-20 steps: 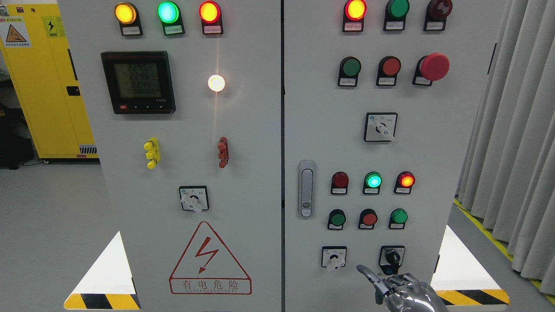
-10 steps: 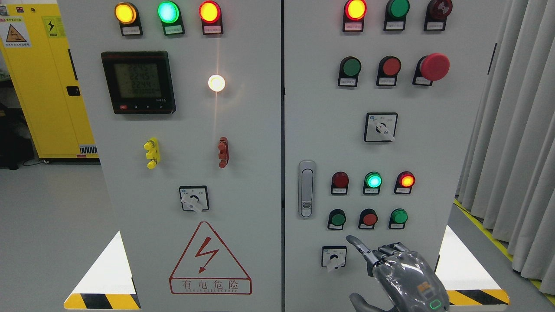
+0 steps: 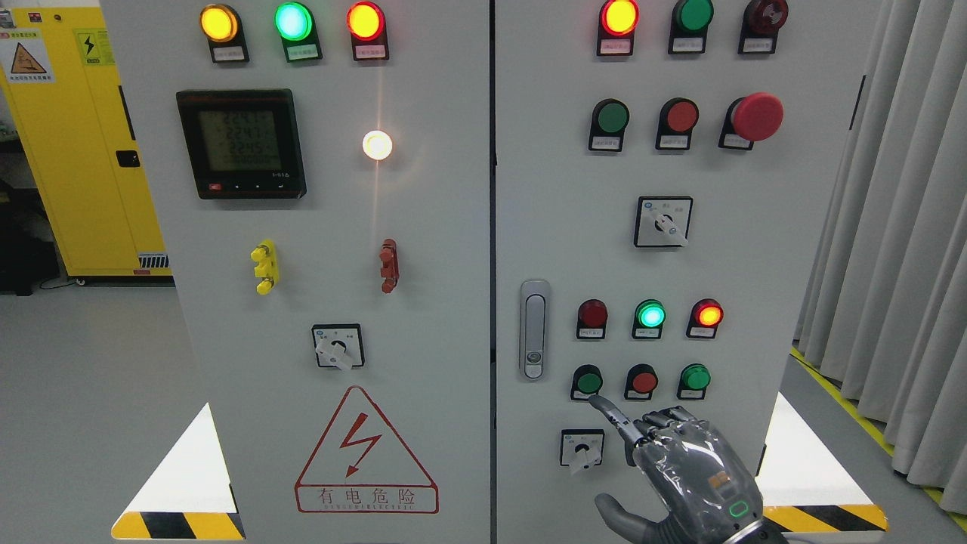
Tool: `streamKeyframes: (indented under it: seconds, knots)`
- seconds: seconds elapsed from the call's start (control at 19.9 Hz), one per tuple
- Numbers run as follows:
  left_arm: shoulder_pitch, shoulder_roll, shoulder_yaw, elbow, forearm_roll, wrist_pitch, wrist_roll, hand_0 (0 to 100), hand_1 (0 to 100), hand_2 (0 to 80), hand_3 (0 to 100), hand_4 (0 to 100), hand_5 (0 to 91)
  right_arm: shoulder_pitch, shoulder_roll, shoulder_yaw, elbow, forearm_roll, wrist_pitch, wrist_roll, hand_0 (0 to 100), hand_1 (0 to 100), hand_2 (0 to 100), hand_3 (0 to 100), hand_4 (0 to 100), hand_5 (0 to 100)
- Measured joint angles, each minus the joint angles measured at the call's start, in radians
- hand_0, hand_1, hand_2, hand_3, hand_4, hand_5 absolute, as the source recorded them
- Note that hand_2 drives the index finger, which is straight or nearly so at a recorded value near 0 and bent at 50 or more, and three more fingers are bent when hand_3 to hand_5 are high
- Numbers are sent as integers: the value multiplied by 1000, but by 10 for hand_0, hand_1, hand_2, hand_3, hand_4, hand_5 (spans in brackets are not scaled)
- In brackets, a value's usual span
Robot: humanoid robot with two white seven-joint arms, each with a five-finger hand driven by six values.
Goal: Press green start button
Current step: 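Raise the right hand toward the lower green push button, index finger extended, then push the green button inward with the right index finger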
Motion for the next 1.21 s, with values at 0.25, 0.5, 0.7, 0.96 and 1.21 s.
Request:
streamKeyframes:
  seconds: [0.25,0.5,0.7,0.96,1.21]
  knots:
    - [0,0,0,0,0,0,0,120,556,0,0,0,0,-17,6,6,26,0,0,0,317,596,0,685,633,410]
    - [0,0,0,0,0,0,0,120,556,0,0,0,0,-32,11,9,49,-2,0,0,317,596,0,684,632,408]
    - [0,0,0,0,0,0,0,120,556,0,0,0,0,-40,13,9,65,-4,0,1,317,596,0,684,630,407]
    - [0,0,0,0,0,0,0,120,556,0,0,0,0,-47,15,7,79,-6,0,1,318,596,0,683,631,407]
    - [0,0,0,0,0,0,0,120,556,0,0,0,0,-56,16,5,89,-9,1,2,318,595,0,684,632,406]
